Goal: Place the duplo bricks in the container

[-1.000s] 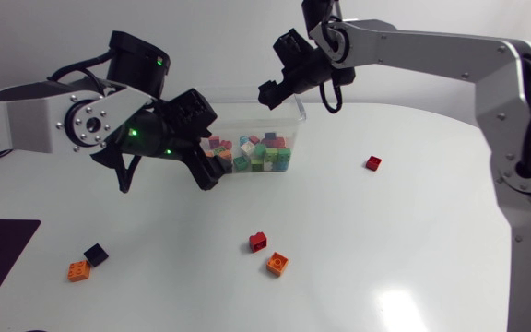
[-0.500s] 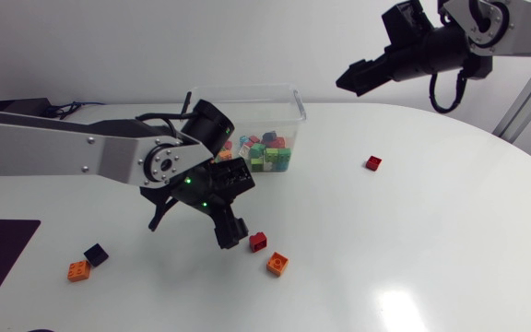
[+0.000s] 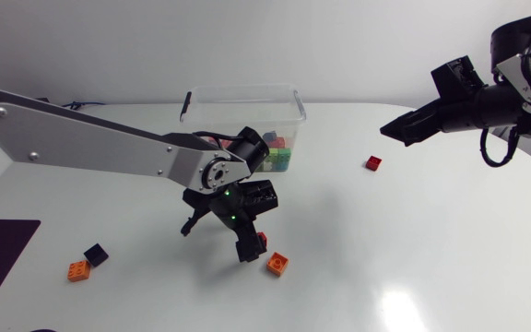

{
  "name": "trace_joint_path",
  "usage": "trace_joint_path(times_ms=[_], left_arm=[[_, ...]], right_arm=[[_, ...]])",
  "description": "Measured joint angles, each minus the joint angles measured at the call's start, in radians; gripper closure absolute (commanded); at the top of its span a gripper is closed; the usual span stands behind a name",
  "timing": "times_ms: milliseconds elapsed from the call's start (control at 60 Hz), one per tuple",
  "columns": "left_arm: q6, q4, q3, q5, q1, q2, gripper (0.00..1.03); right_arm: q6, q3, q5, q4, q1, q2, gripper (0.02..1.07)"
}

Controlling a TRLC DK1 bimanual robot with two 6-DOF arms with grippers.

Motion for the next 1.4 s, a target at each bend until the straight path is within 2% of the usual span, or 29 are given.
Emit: trace_joint_path(times_ms=[83, 167, 267, 400, 583, 917, 1317, 1400], left_arm=[[-0.003, -0.002, 0.020, 0.000, -0.003, 0.025, 0.12], [-0.006, -0.003, 0.042, 0.000, -0.002, 0.055, 0.12], [-0.007, -0.003, 0.050, -0.013, -0.002, 0.081, 0.23], [-0.010, -0.007, 0.059, -0.016, 0.000, 0.091, 0.65], [-0.010, -0.007, 0.071, -0.015, -0.001, 0.104, 0.67], [-0.009, -0.045, 0.069, -0.016, 0.015, 0.091, 0.68], [-0.005, -0.060, 0.042, -0.016, 0.055, -0.075, 0.68], [-0.001, -0.060, 0.034, -0.016, 0.055, -0.085, 0.68]], right_arm=[[-0.012, -0.020, -0.011, 0.003, -0.018, -0.006, 0.06], [-0.022, -0.041, -0.016, 0.023, -0.031, -0.006, 0.06], [-0.031, -0.055, -0.027, 0.026, -0.046, -0.006, 0.06], [-0.049, -0.050, -0.033, 0.046, -0.064, 0.022, 0.07], [-0.095, 0.009, -0.028, 0.055, -0.078, 0.170, 0.07], [-0.162, 0.237, -0.029, 0.050, -0.115, 0.489, 0.07], [-0.232, 0.463, -0.032, 0.011, -0.116, 0.740, 0.07], [-0.242, 0.488, -0.032, -0.003, -0.116, 0.777, 0.10]])
